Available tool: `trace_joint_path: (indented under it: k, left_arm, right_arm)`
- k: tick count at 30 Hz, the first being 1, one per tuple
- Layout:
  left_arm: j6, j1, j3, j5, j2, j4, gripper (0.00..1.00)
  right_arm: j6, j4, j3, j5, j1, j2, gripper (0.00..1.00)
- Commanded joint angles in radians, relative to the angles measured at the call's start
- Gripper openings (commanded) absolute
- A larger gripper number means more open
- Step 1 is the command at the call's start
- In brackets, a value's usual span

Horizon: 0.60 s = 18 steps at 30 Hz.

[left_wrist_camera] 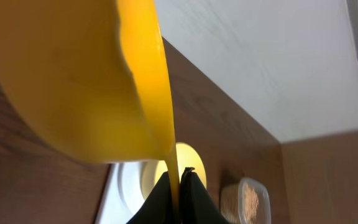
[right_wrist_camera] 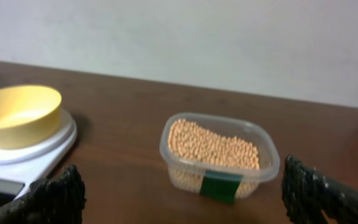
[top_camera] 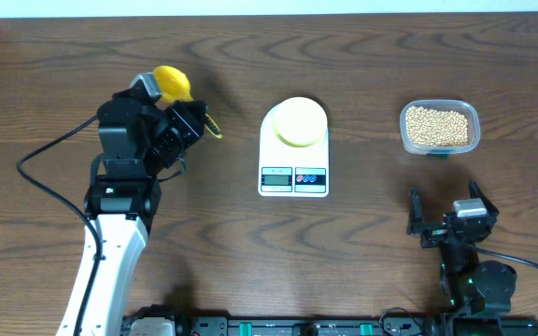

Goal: Scoop item into bowl and weigh 50g on scale
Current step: 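Lift the yellow scoop with the left gripper toward the scale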

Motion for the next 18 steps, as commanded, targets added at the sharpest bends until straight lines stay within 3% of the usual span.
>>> trace_joint_path:
  k: [1,6,9,12,18]
  left_arm:
    - [0.063,-0.049,0.000,0.048,0.005,0.002,0.07]
    - [0.014,-0.170,0.000,0.047,0.005,0.085,0.07]
    - [0.006,-0.243,0.000,0.043,0.005,0.187,0.07]
    - [-0.021,-0.301,0.000,0.043,0.005,0.294,0.07]
    - [-0.175,-0.365,0.000,-0.055,0.014,0.352,0.07]
  right_arm:
    - [0.020,0.097,-0.002,-0.075,0.009,-0.002,0.99]
    - [0.024,0.301,-0.002,-0.250,0.009,-0.002,0.99]
    - [0.126,0.388,0.002,-0.257,0.008,-0.002,0.99]
    - [0.279,0.374,0.048,-0.286,-0.004,0.012,0.99]
    - [0.300,0.367,0.180,-0.466,-0.007,0.155,0.99]
